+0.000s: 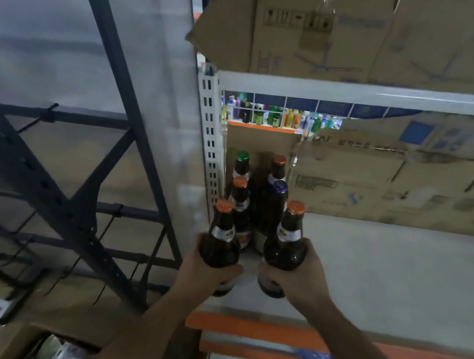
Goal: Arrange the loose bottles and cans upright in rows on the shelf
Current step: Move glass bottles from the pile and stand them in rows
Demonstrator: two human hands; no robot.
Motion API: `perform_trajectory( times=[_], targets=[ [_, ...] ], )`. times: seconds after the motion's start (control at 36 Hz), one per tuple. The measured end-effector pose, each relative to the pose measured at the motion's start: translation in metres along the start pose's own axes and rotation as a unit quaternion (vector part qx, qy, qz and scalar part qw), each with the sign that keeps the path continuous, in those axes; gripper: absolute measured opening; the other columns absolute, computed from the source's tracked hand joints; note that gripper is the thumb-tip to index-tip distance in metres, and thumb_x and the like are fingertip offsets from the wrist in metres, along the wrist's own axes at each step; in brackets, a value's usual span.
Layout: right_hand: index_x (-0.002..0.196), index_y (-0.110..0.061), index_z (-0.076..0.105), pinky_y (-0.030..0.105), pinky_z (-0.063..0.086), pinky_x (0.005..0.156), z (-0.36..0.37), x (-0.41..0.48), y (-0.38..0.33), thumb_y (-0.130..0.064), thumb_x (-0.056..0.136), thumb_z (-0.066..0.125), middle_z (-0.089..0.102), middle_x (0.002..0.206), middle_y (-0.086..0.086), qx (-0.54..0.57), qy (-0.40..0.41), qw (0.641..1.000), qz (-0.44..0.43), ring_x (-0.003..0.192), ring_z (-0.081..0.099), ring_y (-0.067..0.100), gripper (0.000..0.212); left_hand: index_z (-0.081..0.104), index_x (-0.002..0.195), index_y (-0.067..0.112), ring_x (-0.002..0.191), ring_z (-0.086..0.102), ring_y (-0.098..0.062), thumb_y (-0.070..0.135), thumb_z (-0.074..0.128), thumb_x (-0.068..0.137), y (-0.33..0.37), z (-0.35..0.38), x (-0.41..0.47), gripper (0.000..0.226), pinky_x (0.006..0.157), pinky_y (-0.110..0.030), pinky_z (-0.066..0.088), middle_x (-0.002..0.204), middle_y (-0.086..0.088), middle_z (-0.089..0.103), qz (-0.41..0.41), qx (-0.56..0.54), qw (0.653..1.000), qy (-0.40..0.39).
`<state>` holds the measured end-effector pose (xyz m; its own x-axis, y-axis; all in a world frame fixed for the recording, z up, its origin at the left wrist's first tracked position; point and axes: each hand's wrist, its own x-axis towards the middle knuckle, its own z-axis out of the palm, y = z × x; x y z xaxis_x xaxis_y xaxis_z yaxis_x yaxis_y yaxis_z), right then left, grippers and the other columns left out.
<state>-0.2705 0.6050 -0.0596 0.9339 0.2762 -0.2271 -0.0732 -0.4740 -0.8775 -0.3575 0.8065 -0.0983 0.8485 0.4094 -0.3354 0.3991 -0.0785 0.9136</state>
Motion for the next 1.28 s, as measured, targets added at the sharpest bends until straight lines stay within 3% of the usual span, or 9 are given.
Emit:
perform_trajectory(
  times=[0.14, 0.25, 0.33, 0.44, 0.58, 0.67, 0.78, 0.94, 1.28],
  targets=[
    [0.103, -0.029, 0.059, 0.043, 0.060, 0.075, 0.001, 0.007, 0.008, -0.039, 0.044, 0.093, 0.073, 0.096, -0.006, 0.000, -0.001, 1.000, 0.018, 0.088, 0.070, 0.017, 0.068, 0.063, 0.113, 0.011, 0.096, 0.073, -0.022, 0.014, 0.089, 0.065, -0.002, 0.009, 0.007, 0.055, 0.069, -0.024, 0.058, 0.096, 0.001, 0.074, 0.042, -0.007, 0.999, 0.030],
    [0.108, -0.030, 0.059, 0.053, 0.060, 0.082, 0.004, 0.013, 0.015, -0.045, 0.043, 0.086, 0.073, 0.100, -0.006, -0.007, -0.012, 1.000, 0.014, 0.091, 0.070, 0.019, 0.072, 0.062, 0.121, 0.027, 0.097, 0.070, 0.000, 0.008, 0.094, 0.064, -0.007, 0.017, 0.012, 0.069, 0.069, -0.016, 0.057, 0.107, 0.012, 0.073, 0.054, -0.035, 0.997, 0.046],
    [0.108, -0.030, 0.060, 0.053, 0.060, 0.084, 0.007, 0.018, 0.017, -0.046, 0.042, 0.087, 0.073, 0.101, -0.005, -0.002, -0.019, 1.000, 0.010, 0.093, 0.071, 0.019, 0.073, 0.060, 0.122, 0.023, 0.093, 0.067, 0.011, 0.001, 0.092, 0.064, -0.008, 0.023, 0.013, 0.070, 0.066, -0.008, 0.053, 0.103, 0.016, 0.070, 0.060, -0.038, 0.996, 0.057],
    [0.108, -0.030, 0.059, 0.046, 0.059, 0.083, 0.007, 0.016, 0.022, -0.042, 0.049, 0.092, 0.073, 0.101, -0.007, -0.009, -0.020, 1.000, 0.002, 0.094, 0.070, 0.015, 0.069, 0.058, 0.126, 0.018, 0.093, 0.067, 0.009, -0.004, 0.090, 0.065, -0.008, 0.029, 0.016, 0.072, 0.067, -0.008, 0.053, 0.109, 0.010, 0.070, 0.073, -0.043, 0.995, 0.054],
    [0.112, -0.031, 0.054, 0.037, 0.059, 0.075, 0.010, 0.014, 0.036, -0.032, 0.063, 0.095, 0.069, 0.106, -0.006, -0.019, -0.036, 0.999, -0.005, 0.092, 0.068, 0.010, 0.064, 0.067, 0.115, 0.010, 0.098, 0.074, -0.021, -0.002, 0.090, 0.063, -0.008, 0.031, 0.016, 0.059, 0.077, -0.032, 0.062, 0.106, -0.005, 0.076, 0.103, -0.047, 0.992, 0.056],
    [0.107, -0.036, 0.049, 0.034, 0.058, 0.077, 0.008, 0.016, 0.036, -0.032, 0.066, 0.095, 0.066, 0.106, -0.009, -0.033, -0.042, 0.999, -0.010, 0.091, 0.065, 0.006, 0.062, 0.074, 0.102, 0.014, 0.092, 0.075, -0.015, 0.008, 0.089, 0.064, 0.002, 0.032, 0.013, 0.042, 0.073, -0.023, 0.059, 0.097, -0.002, 0.078, 0.134, -0.032, 0.990, 0.035],
    [0.115, -0.026, 0.046, 0.031, 0.056, 0.076, 0.008, 0.023, 0.035, -0.035, 0.067, 0.095, 0.063, 0.105, -0.011, -0.040, -0.075, 0.996, -0.006, 0.092, 0.063, 0.003, 0.069, 0.072, 0.108, 0.027, 0.101, 0.072, -0.008, 0.031, 0.090, 0.060, 0.003, 0.029, 0.017, 0.052, 0.083, -0.023, 0.059, 0.105, 0.008, 0.077, 0.131, -0.024, 0.991, 0.002],
    [0.116, -0.019, 0.042, 0.020, 0.049, 0.070, 0.011, 0.028, 0.035, -0.023, 0.074, 0.092, 0.057, 0.105, -0.010, -0.042, -0.104, 0.994, -0.012, 0.090, 0.057, 0.000, 0.066, 0.057, 0.131, 0.024, 0.112, 0.069, -0.012, 0.057, 0.096, 0.050, -0.026, 0.022, 0.039, 0.096, 0.093, -0.043, 0.059, 0.121, 0.003, 0.071, 0.069, 0.001, 0.998, -0.008],
    [0.121, -0.022, 0.043, 0.020, 0.047, 0.071, 0.007, 0.030, 0.034, -0.028, 0.075, 0.092, 0.056, 0.106, -0.013, -0.031, -0.123, 0.992, -0.018, 0.091, 0.055, -0.002, 0.067, 0.056, 0.134, 0.020, 0.120, 0.066, -0.017, 0.044, 0.096, 0.060, -0.030, 0.024, 0.041, 0.087, 0.099, -0.045, 0.056, 0.126, 0.000, 0.069, 0.069, -0.010, 0.998, -0.012]
  ],
)
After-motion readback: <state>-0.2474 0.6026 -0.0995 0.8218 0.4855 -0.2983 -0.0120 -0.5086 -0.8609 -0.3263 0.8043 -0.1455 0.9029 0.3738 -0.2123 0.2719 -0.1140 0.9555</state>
